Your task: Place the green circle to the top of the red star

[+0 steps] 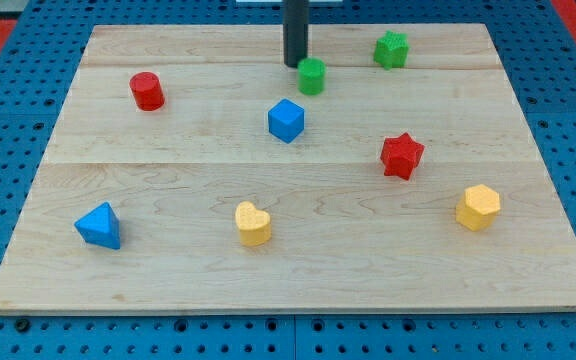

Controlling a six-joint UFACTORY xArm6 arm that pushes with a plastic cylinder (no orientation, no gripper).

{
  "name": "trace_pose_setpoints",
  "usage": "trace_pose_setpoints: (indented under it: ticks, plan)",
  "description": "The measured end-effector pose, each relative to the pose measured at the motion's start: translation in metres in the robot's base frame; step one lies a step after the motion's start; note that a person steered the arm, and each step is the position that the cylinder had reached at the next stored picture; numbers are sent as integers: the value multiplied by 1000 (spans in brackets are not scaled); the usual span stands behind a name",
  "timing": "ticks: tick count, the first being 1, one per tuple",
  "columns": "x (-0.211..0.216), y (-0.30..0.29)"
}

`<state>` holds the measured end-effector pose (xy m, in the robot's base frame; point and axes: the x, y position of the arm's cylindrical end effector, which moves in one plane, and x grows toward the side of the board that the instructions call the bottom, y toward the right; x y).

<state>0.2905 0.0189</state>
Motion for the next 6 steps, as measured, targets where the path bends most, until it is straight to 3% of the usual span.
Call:
trace_pose_setpoints:
  ticks: [1, 2, 4, 6]
  plan:
    - [23, 24]
    - [37, -44]
    - [50, 80]
    - [98, 81]
